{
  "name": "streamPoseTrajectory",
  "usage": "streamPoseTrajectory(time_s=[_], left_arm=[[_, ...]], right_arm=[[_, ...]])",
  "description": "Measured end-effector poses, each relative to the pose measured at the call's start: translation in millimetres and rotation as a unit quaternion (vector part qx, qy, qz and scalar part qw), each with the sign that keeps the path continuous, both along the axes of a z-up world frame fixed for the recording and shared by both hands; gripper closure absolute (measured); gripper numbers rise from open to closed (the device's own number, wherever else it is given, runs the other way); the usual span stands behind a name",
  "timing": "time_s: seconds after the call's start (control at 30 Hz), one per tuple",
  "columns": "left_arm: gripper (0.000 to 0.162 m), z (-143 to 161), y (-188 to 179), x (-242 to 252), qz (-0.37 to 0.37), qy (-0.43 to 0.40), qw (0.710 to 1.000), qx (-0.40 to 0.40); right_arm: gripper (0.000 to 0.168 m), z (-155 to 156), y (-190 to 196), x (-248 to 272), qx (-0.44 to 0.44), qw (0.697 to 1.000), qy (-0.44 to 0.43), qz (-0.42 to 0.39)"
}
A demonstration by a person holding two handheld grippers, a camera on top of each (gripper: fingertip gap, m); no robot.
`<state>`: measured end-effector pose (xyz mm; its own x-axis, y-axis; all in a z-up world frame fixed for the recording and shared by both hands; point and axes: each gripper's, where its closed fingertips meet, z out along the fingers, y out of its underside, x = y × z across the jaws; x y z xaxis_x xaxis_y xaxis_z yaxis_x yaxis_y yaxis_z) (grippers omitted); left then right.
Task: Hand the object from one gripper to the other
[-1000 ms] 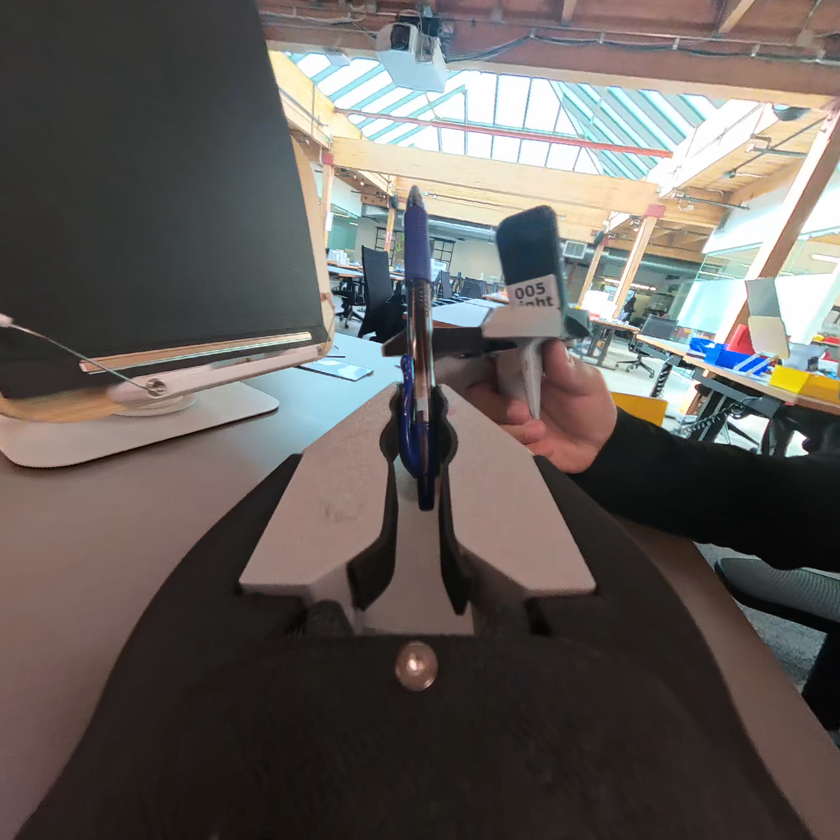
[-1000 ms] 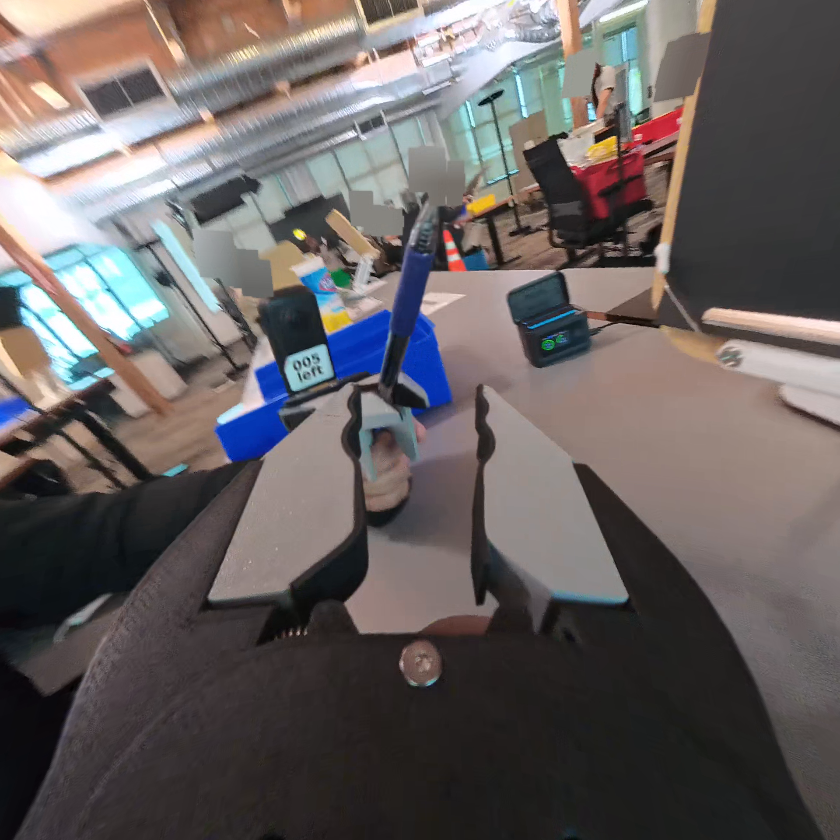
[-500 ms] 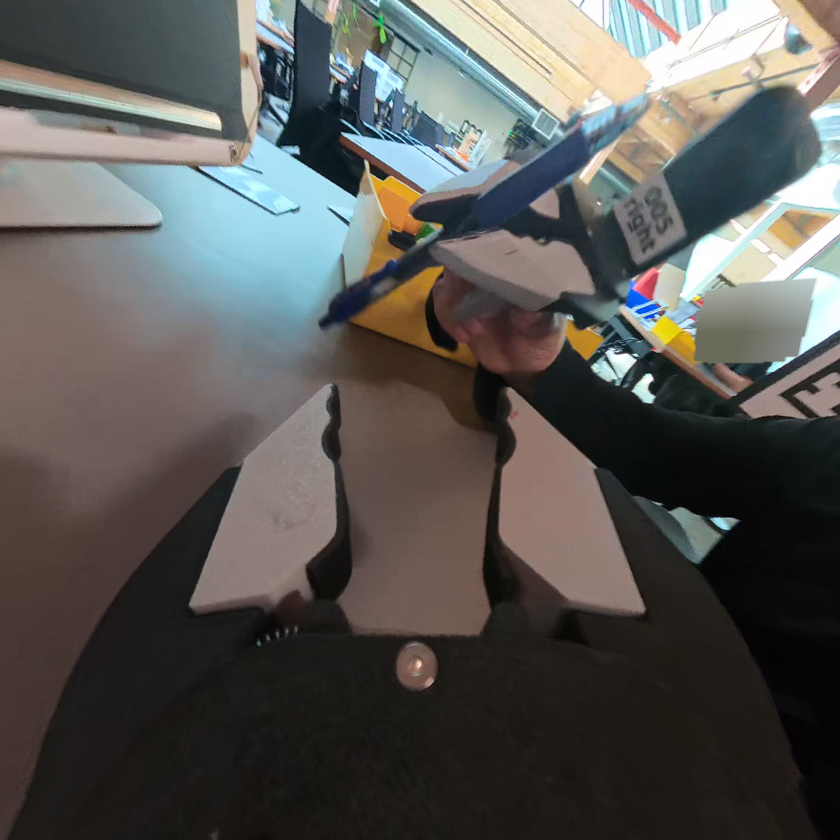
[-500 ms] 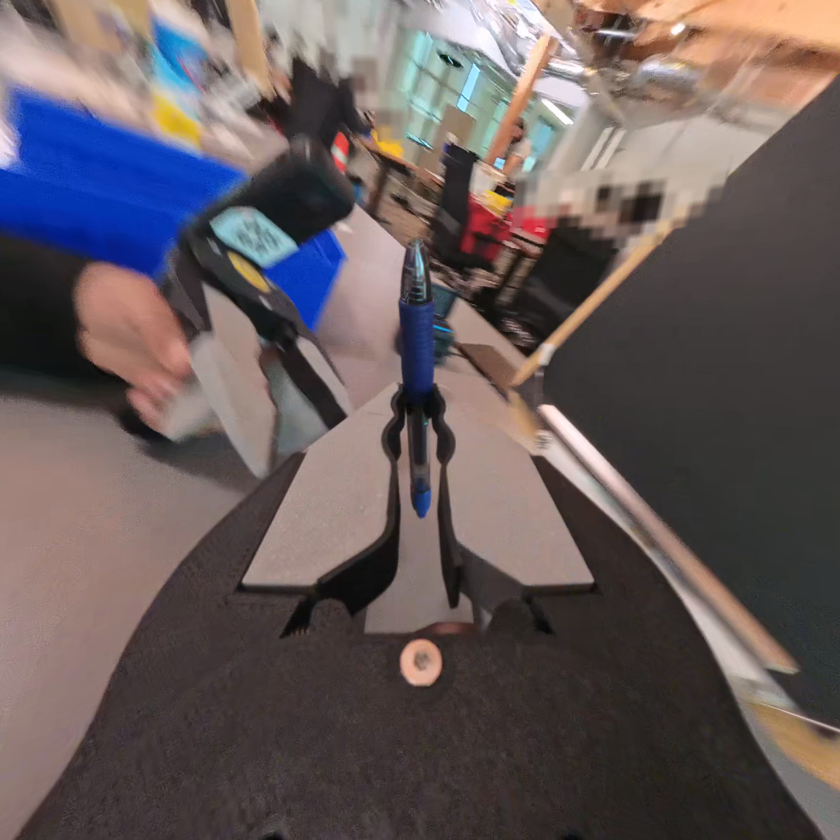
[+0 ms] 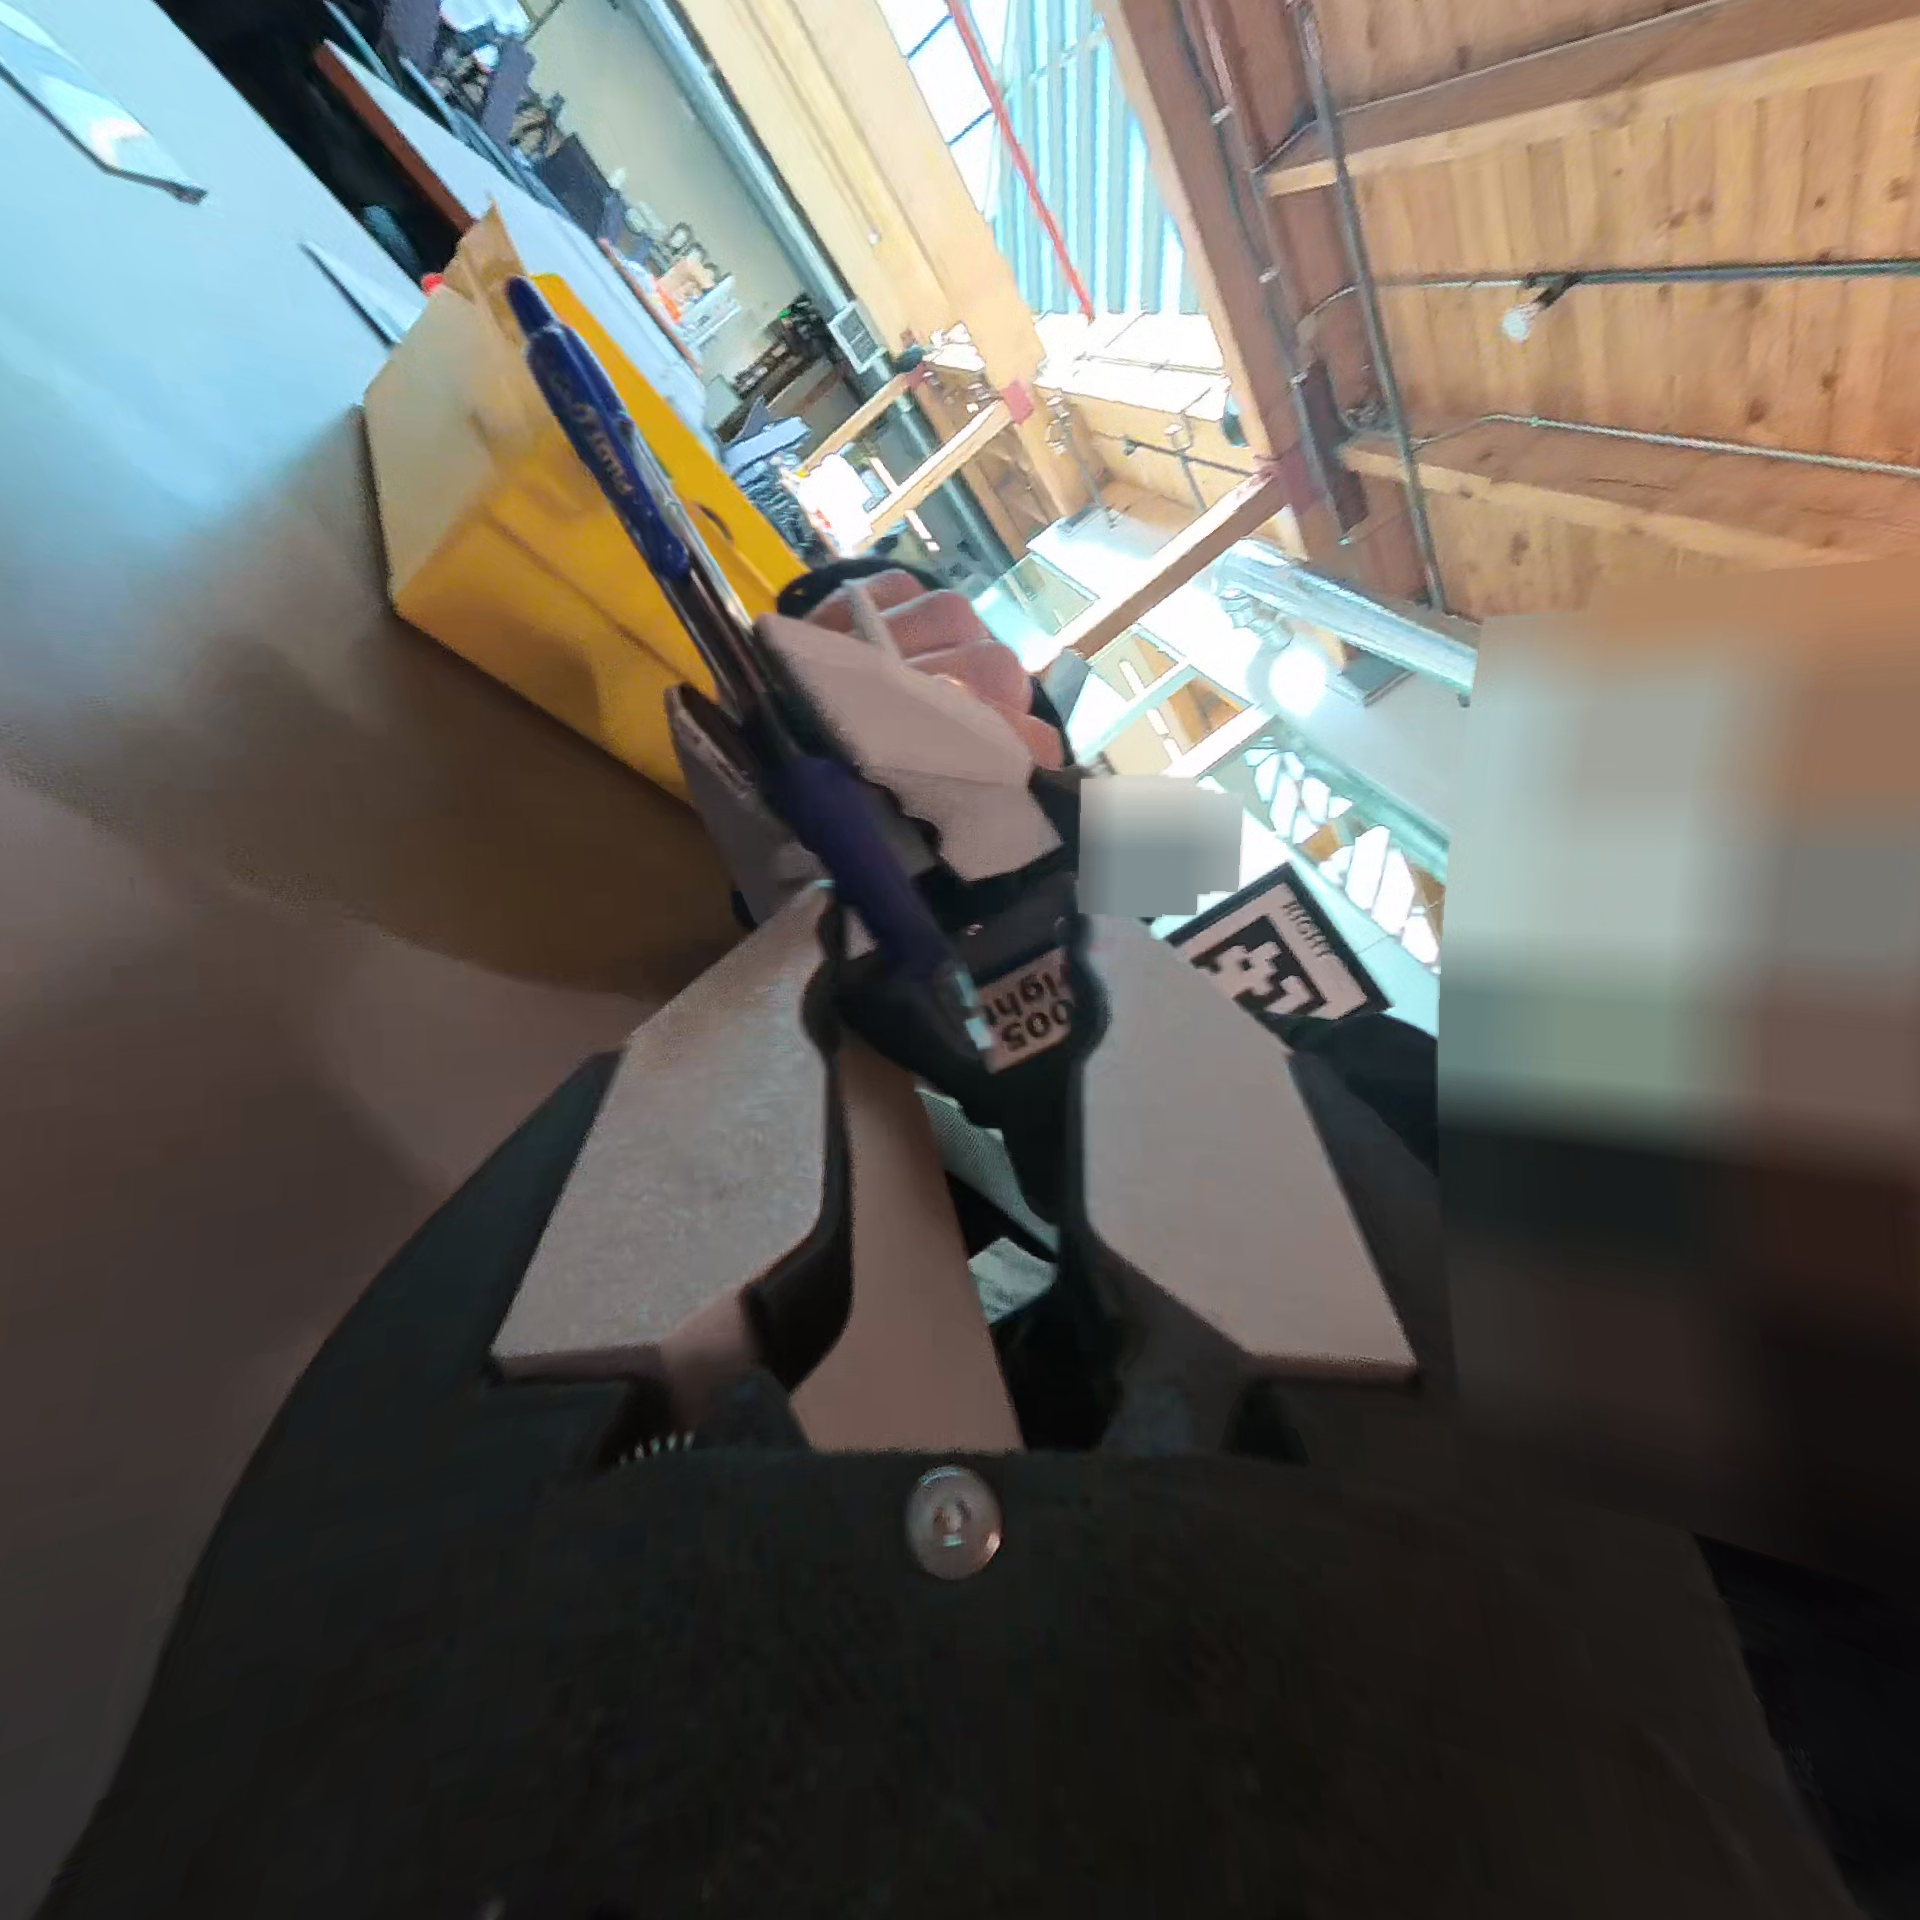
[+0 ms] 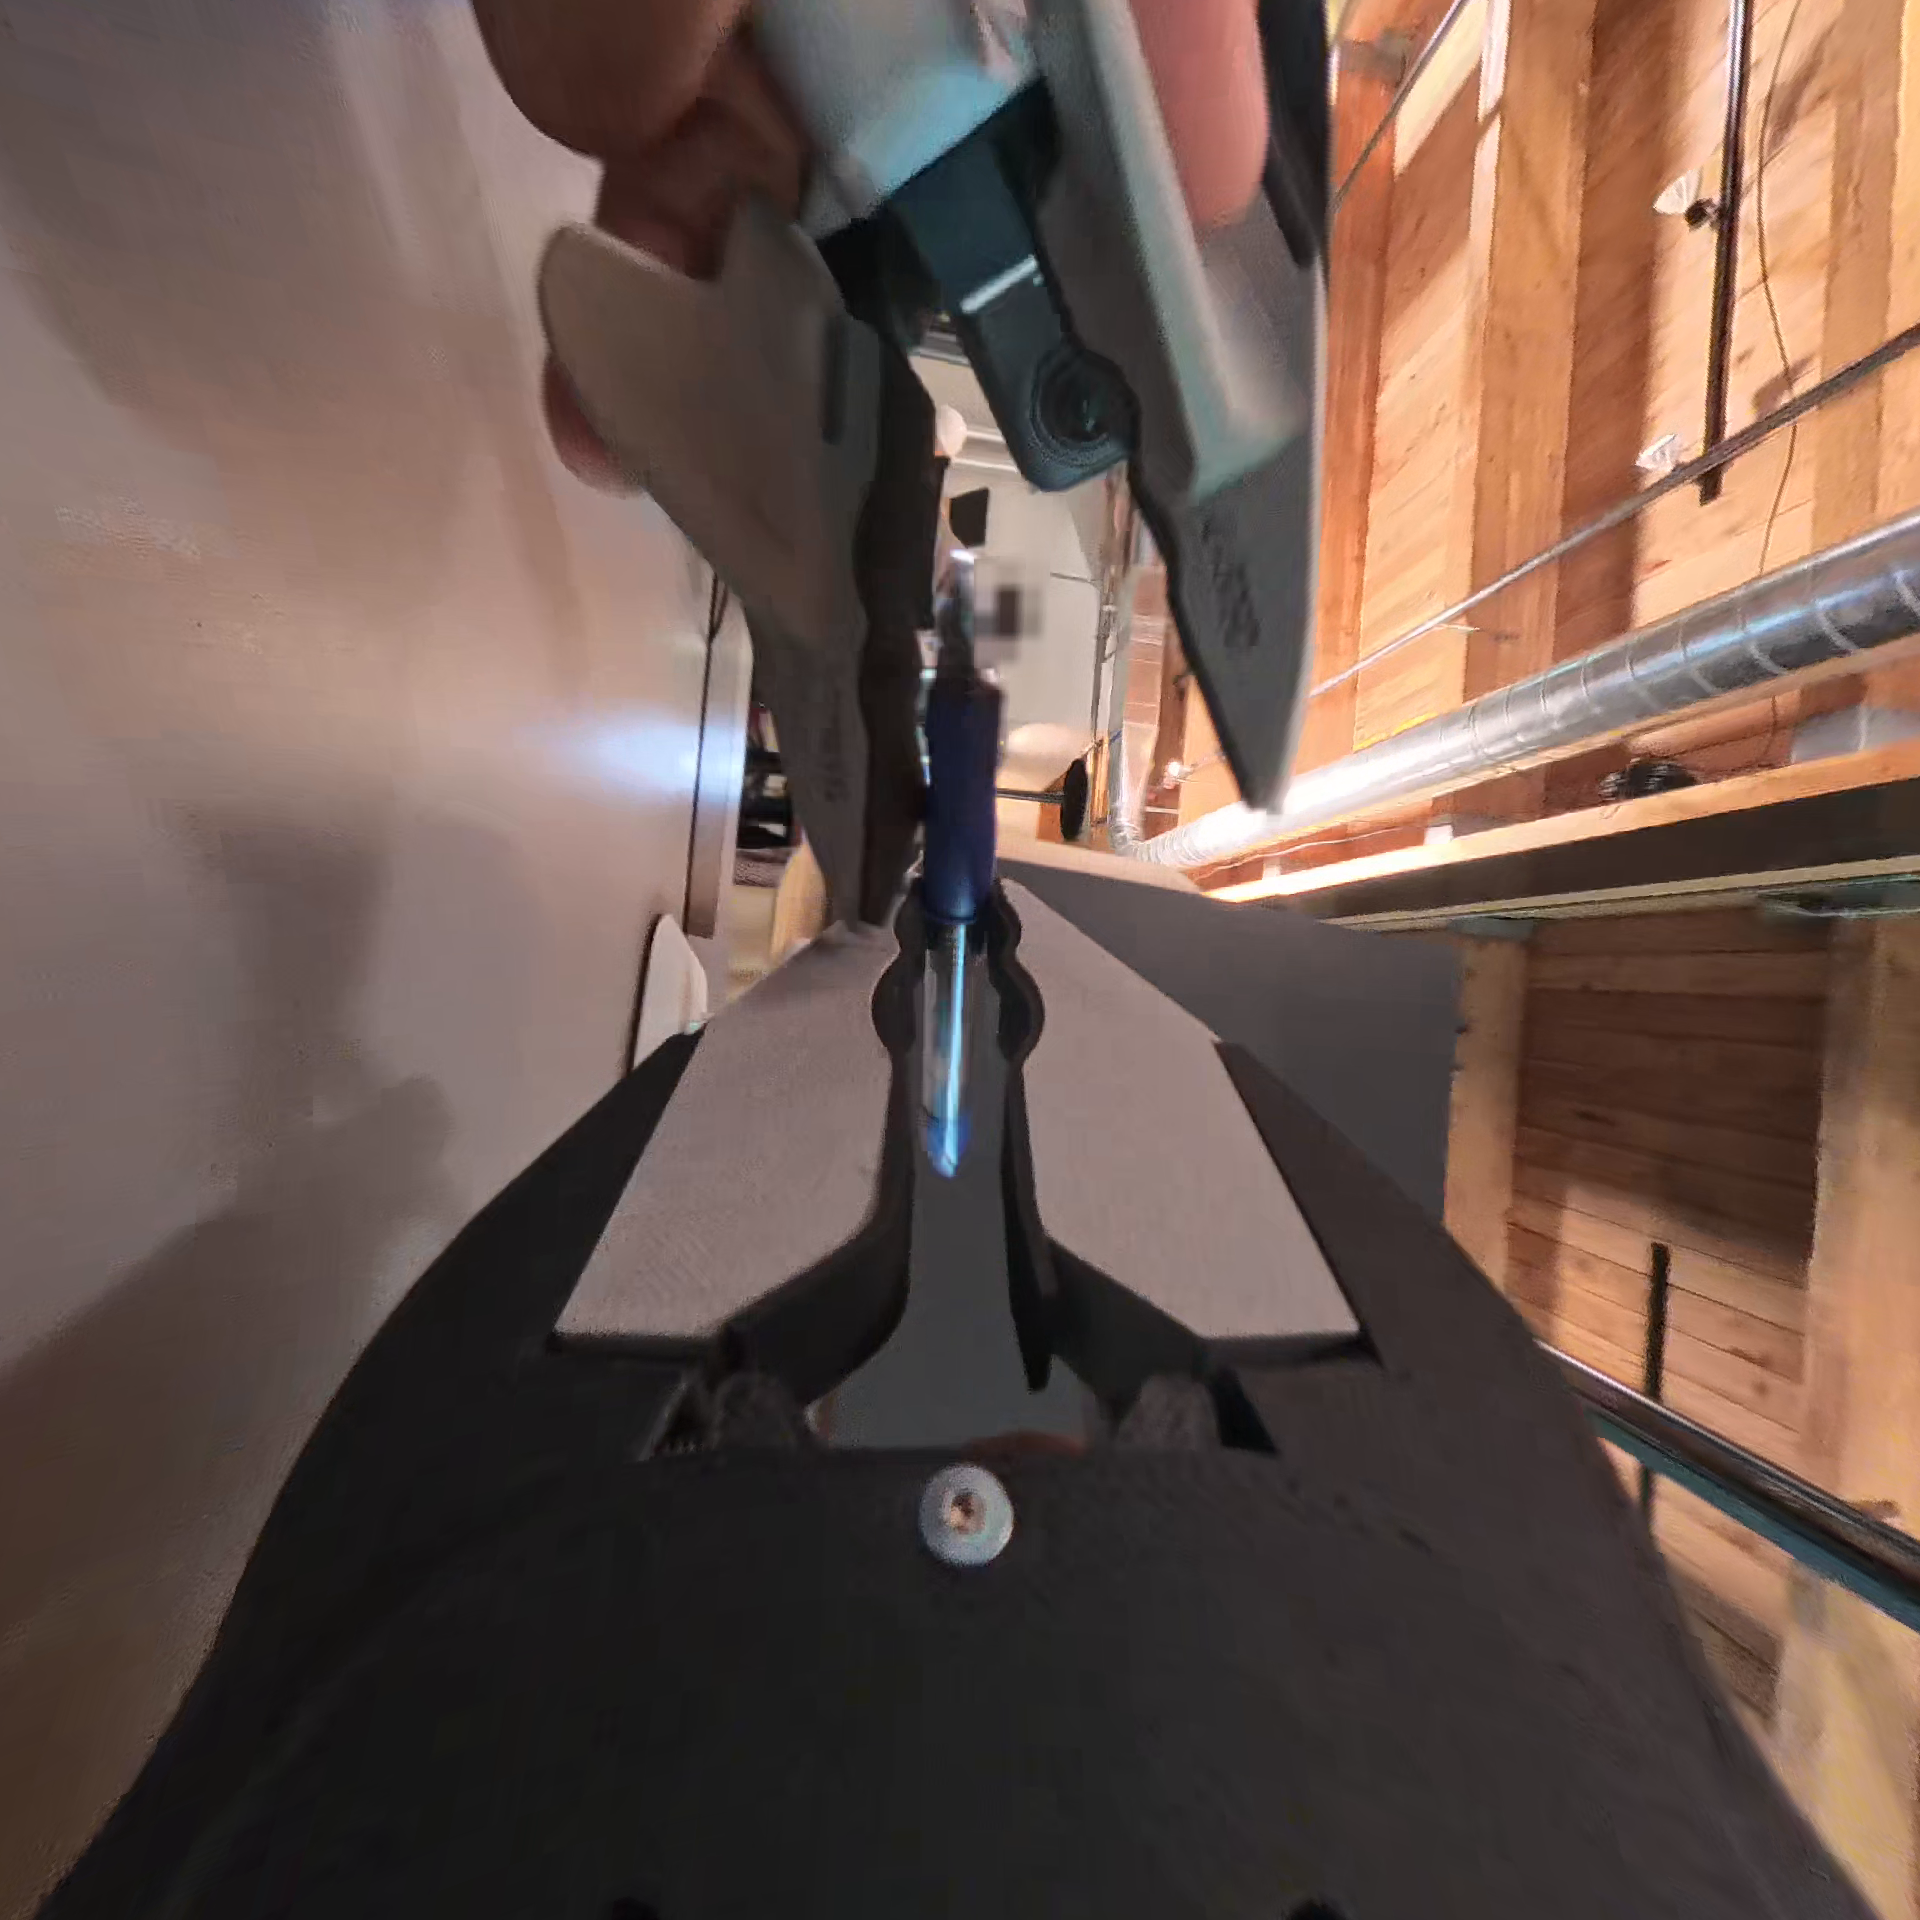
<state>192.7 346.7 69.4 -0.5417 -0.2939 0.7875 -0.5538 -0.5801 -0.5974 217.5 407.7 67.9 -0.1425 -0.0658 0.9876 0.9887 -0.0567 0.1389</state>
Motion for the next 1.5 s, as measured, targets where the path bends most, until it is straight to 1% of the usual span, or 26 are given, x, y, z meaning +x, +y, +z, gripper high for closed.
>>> streamPoseTrajectory(time_s=[0.03,0.1,0.17,0.23,0.3,0.33,0.4,0.43,0.47,0.53,0.63,0.67,0.7,0.73,0.77,0.8,0.87,0.9,0.93,0.97,1.07,1.1,1.23,1.33,1.43,1.5], left_arm=[[0.141,-6.3,1.8,4.1,0.017,0.002,0.999,0.027],[0.151,-21.9,11.3,12.6,0.061,0.012,0.993,0.096],[0.155,-29.9,33.5,20.5,0.128,0.009,0.977,0.173],[0.155,-45.0,62.1,24.6,0.202,0.013,0.925,0.321],[0.155,-54.4,87.5,23.9,0.255,0.014,0.844,0.472],[0.154,-55.9,97.6,22.5,0.269,0.003,0.788,0.554],[0.155,-56.3,111.8,17.9,0.27,-0.023,0.651,0.709],[0.155,-55.7,112.3,16.4,0.26,-0.037,0.597,0.758],[0.155,-56.6,105.2,16.0,0.24,-0.055,0.572,0.782],[0.155,-56.8,86.8,16.4,0.211,-0.079,0.576,0.786],[0.155,-49.2,66.7,15.4,0.197,-0.103,0.601,0.768],[0.155,-45.0,59.8,14.6,0.195,-0.11,0.621,0.751],[0.155,-41.6,51.7,13.3,0.189,-0.115,0.65,0.727],[0.155,-39.9,46.0,12.0,0.182,-0.116,0.673,0.708],[0.155,-39.2,45.1,11.6,0.182,-0.112,0.685,0.697],[0.154,-39.5,47.1,11.6,0.185,-0.105,0.691,0.69],[0.146,-33.4,59.3,14.5,0.224,-0.101,0.684,0.686],[0.128,-29.7,68.6,15.4,0.25,-0.101,0.666,0.696],[0.117,-27.6,76.9,15.5,0.268,-0.104,0.641,0.712],[0.115,-26.9,83.1,15.3,0.277,-0.11,0.608,0.736],[0.107,-26.6,86.0,16.9,0.282,-0.153,0.479,0.817],[0.107,-27.3,80.9,17.9,0.273,-0.172,0.445,0.835],[0.108,-21.4,66.8,20.6,0.266,-0.218,0.384,0.857],[0.1,-6.0,56.3,19.6,0.285,-0.282,0.293,0.868],[0.099,-10.9,45.1,24.4,0.27,-0.307,0.247,0.878],[0.107,-18.2,42.6,29.0,0.256,-0.304,0.241,0.885]], right_arm=[[0.159,-0.5,1.4,-1.4,0.007,1.0,-0.009,-0.005],[0.157,-1.8,3.2,-0.5,0.007,1.0,0.001,-0.008],[0.152,-3.2,1.7,6.1,-0.009,0.998,0.061,-0.005],[0.141,-4.4,0.2,18.1,-0.042,0.984,0.172,-0.005],[0.135,-6.1,-1.5,26.3,-0.085,0.956,0.28,0.002],[0.128,-5.9,-2.2,29.2,-0.098,0.945,0.313,0.005],[0.115,-9.2,-3.4,32.3,-0.115,0.937,0.329,0.006],[0.115,-11.2,-3.7,33.5,-0.114,0.943,0.314,0.002],[0.117,-13.2,-3.6,33.9,-0.108,0.951,0.291,-0.002],[0.118,-20.7,-2.2,28.5,-0.109,0.962,0.251,-0.004],[0.118,-36.5,0.3,20.1,-0.13,0.969,0.212,-0.011],[0.119,-41.2,0.9,20.3,-0.138,0.97,0.2,-0.017],[0.128,-42.6,1.6,22.1,-0.137,0.972,0.191,-0.024],[0.15,-38.7,2.5,24.2,-0.124,0.973,0.191,-0.029],[0.161,-34.7,2.8,25.3,-0.118,0.971,0.205,-0.03],[0.16,-35.0,3.2,25.4,-0.13,0.962,0.239,-0.03],[0.161,-46.0,5.6,25.6,-0.184,0.923,0.335,-0.044],[0.164,-51.7,7.2,28.1,-0.204,0.901,0.379,-0.057],[0.164,-57.0,8.7,32.1,-0.219,0.88,0.417,-0.07],[0.164,-63.7,8.7,34.4,-0.24,0.855,0.453,-0.079],[0.164,-74.0,3.0,30.8,-0.302,0.772,0.553,-0.083],[0.164,-72.9,-0.2,26.0,-0.322,0.739,0.586,-0.077],[0.163,-61.0,-19.9,-0.1,-0.407,0.599,0.689,-0.03],[0.163,-61.5,-35.9,-12.6,-0.463,0.52,0.718,-0.022],[0.163,-56.0,-47.9,-31.7,-0.509,0.437,0.742,0.002],[0.163,-56.6,-57.4,-44.8,-0.545,0.396,0.739,0.011]])
